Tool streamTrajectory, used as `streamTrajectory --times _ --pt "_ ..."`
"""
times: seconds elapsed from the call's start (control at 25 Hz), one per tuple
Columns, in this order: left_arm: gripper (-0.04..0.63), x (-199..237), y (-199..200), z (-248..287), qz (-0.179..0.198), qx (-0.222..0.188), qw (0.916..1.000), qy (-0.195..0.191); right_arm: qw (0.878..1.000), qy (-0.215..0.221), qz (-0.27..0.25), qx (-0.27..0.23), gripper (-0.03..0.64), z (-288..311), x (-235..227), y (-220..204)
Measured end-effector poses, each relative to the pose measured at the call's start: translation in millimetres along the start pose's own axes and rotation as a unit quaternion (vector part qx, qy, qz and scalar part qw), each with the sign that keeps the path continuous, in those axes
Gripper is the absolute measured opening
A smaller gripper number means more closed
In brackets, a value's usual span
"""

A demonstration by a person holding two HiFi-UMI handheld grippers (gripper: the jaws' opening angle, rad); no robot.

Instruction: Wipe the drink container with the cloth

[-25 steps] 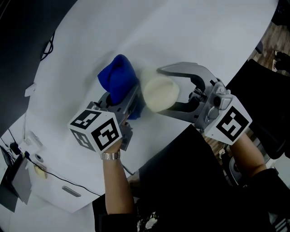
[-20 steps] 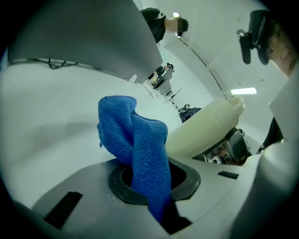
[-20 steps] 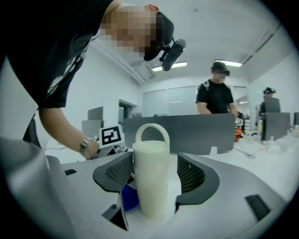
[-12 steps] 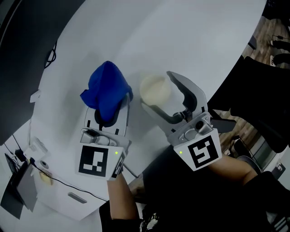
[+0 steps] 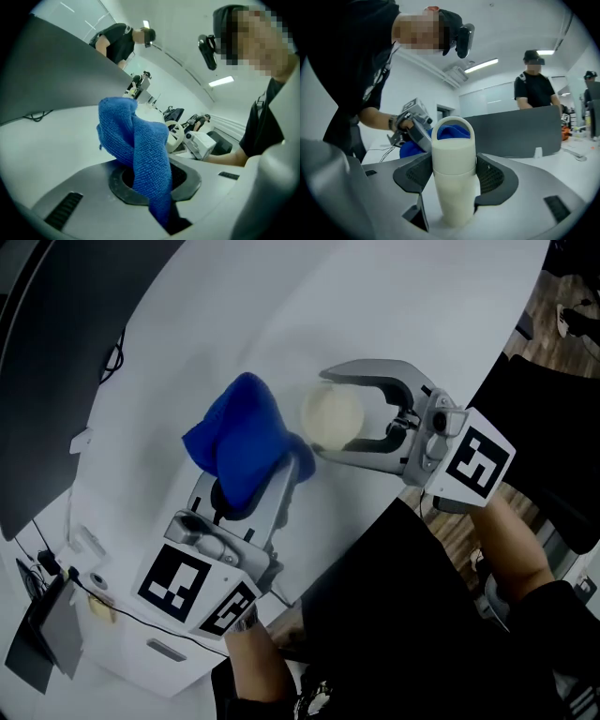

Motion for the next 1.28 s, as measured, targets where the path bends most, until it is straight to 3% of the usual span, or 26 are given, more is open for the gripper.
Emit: streamTrajectory --times 0.08,0.16,0.36,0.48,0.56,0.68,0.84,1.0,1.12,1.28 --pt "0.048 -2.8 -0.2 9.0 0.016 0.038 0.9991 -0.008 0.999 0.048 -0.021 0.006 0.267 3.3 -6.0 6.3" --pt "0.048 -2.4 -3.6 18.6 0.031 0.073 0.9968 -0.006 0.997 0.067 -0.029 0.010 0.267 5.8 -7.6 9.4" --pt "0.048 15.2 -28.4 42.2 0.033 0.135 0.9901 0.022 0.998 0.065 -0.023 -0.001 0.267 6.8 -7.4 9.8" --pt "0.048 32.5 -54.8 64.4 0.015 0.170 0.9849 0.030 0.999 0.050 -0.019 -0.008 0.268 4.7 -6.5 8.7" --pt "0.046 39.4 -65.4 72.2 0.008 0.180 0.9830 0.037 1.000 0.024 -0.020 -0.005 0.268 0.7 -5.0 8.8" --pt "0.046 41.4 -68.2 72.0 0.003 0.179 0.9831 0.040 0.997 -0.071 -0.002 -0.033 0.268 -15.5 6.2 10.7" --pt "0.046 42.4 -69.5 71.6 -0.004 0.175 0.9838 0.038 0.976 -0.209 0.002 -0.063 0.269 -16.6 35.1 6.1" --pt "0.046 39.2 -69.7 74.5 -0.003 0.172 0.9842 0.042 0.950 -0.297 -0.002 -0.095 0.268 4.2 41.7 16.2" --pt "0.046 37.9 -71.2 72.1 -0.005 0.169 0.9846 0.045 0.948 -0.308 -0.009 -0.078 0.268 19.1 38.6 18.0" --pt "0.046 27.1 -61.6 50.5 -0.001 0.136 0.9898 0.043 0.967 -0.250 -0.003 -0.057 0.268 11.0 31.2 12.6"
Point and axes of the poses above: the fingertips, and each gripper's own axes: z forward along the fingers, x to its left, y out of its top, the point moved 8 cm from there along -z, backward along the fingers, and after that the axes turned 3 degrees about z, right-handed, at the moved point
